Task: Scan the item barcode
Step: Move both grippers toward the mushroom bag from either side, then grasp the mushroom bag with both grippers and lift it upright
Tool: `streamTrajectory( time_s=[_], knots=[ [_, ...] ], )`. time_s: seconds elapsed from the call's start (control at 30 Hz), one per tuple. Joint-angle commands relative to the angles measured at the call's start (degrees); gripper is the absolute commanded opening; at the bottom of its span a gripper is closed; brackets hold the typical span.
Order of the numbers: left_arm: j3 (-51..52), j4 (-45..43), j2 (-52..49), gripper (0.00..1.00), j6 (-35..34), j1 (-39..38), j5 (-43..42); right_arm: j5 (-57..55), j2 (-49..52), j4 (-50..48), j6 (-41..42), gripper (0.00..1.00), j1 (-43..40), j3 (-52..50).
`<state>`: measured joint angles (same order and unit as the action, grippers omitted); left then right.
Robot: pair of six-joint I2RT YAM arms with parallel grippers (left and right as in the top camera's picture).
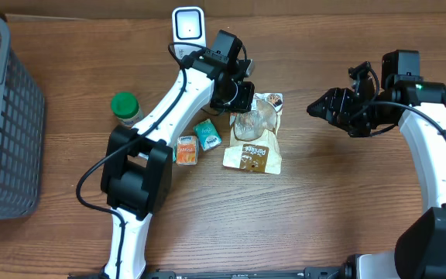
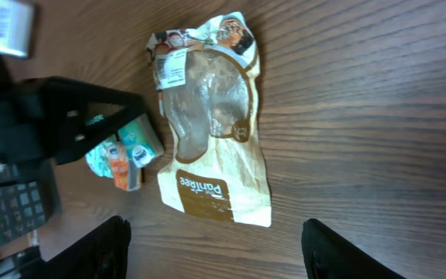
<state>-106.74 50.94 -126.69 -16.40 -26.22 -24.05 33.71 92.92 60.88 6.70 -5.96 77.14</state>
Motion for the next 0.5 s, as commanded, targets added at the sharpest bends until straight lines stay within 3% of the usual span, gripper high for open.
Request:
streamTrajectory(
  time_s=[0.0, 0.47],
  knots=[
    [0.15, -0.52, -2.47, 0.04, -0.59, -0.20, -1.05, 2.45, 1.01, -0.35, -1.64, 0.69, -0.07, -0.39],
    [0.26, 0.48, -9.09, 0.04, -1.88, -0.11, -0.50, 2.47, 2.54, -1.40, -4.22, 0.78, -0.07, -0.70]
  ],
)
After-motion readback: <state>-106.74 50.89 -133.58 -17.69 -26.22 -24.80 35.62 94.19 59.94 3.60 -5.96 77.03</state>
